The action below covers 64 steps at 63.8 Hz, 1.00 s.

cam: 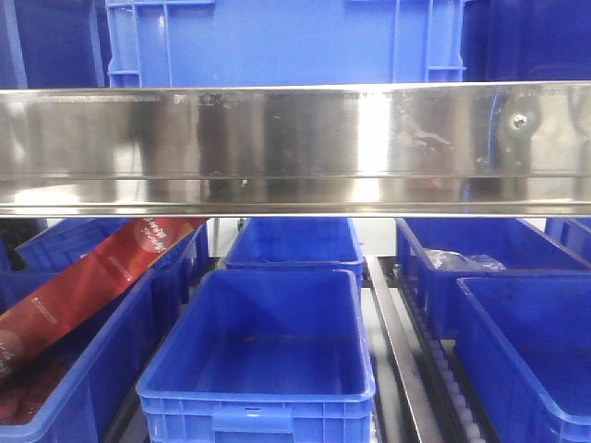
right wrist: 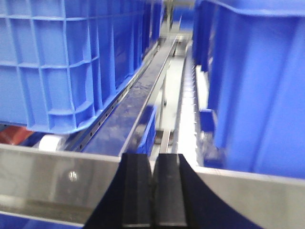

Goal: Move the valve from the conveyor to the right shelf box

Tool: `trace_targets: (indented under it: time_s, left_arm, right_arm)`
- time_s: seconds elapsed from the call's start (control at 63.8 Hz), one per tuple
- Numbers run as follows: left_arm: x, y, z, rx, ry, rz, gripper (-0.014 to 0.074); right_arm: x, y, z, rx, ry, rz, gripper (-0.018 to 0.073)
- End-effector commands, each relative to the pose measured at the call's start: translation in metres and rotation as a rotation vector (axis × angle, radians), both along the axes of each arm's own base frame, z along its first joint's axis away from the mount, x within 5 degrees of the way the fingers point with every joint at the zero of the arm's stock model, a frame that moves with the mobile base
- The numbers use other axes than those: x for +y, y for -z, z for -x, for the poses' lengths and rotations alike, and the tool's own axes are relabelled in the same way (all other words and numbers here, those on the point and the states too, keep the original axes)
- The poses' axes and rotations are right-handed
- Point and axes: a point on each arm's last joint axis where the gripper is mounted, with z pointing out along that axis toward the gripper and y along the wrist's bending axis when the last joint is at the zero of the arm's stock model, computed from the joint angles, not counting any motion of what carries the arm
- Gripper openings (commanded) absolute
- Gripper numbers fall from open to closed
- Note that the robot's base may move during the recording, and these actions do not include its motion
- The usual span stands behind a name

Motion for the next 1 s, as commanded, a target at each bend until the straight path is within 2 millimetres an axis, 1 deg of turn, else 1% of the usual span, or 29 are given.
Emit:
trace_targets:
  time_s: [0.0, 0.784, 0.847, 0.988]
  left_arm:
    - [0.001, 0.001, 0.004, -0.053, -0.01, 0.0, -0.0111]
    - [0.001, 0.004, 0.004, -0.046, -0.01, -0.003, -0.0111]
    - [0.002, 0.006, 0.007, -0.055, -0.014, -0.028, -0.0111]
    - [0.002, 0.016, 0.027, -0.136, -0.013, -0.053, -0.0111]
  right_arm:
    - [-0.002, 0.0, 0.005, -0.059, 0.013, 0.004, -0.0154]
    - [-0.002, 0.001, 0.006, -0.059, 0.013, 0.004, -0.0154]
    - [-0.002, 0.001, 0.006, -0.059, 0.013, 0.004, -0.0154]
    - [-0.002, 0.001, 0.006, -0.059, 0.013, 0.004, -0.0154]
